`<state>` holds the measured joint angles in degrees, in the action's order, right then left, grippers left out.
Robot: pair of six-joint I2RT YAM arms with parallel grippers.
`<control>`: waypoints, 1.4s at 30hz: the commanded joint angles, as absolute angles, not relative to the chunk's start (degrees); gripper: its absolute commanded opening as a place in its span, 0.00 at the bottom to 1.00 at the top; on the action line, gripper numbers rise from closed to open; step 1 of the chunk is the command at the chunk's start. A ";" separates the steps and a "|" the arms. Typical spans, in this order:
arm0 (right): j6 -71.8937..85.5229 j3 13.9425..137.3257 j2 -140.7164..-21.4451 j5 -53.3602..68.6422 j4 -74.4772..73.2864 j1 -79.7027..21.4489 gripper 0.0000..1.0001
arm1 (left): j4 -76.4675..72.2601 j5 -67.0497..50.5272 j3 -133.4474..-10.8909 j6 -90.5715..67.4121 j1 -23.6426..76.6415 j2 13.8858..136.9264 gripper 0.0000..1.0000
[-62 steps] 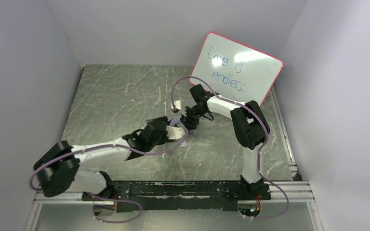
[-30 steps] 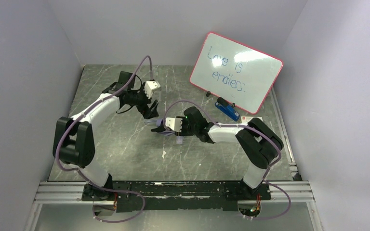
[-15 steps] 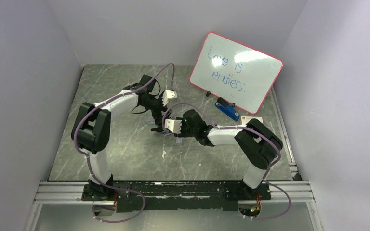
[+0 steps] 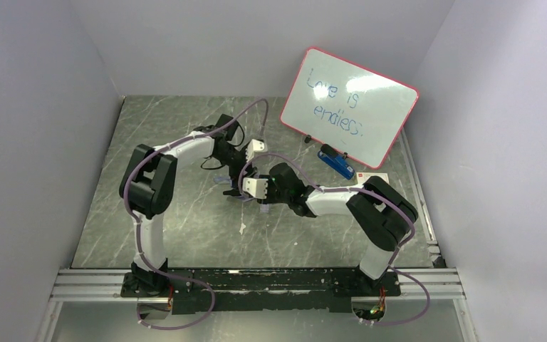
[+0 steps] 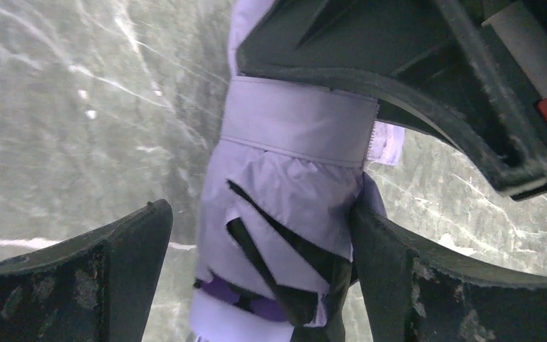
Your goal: Put away the umbrella
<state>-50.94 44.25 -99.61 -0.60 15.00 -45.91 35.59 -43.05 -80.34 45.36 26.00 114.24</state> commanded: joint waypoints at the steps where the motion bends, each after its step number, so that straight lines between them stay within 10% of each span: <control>1: -48.21 41.88 -103.89 0.35 4.57 -46.23 0.08 | 40.08 -44.66 -81.17 49.79 28.04 117.14 0.97; 27: -47.65 40.84 -103.73 0.10 6.85 -46.76 0.08 | 40.36 -42.48 -80.18 48.31 29.64 120.49 0.62; 42: -46.43 39.84 -102.74 0.14 9.36 -47.20 0.11 | 37.63 -32.94 -77.82 42.16 30.59 123.31 0.05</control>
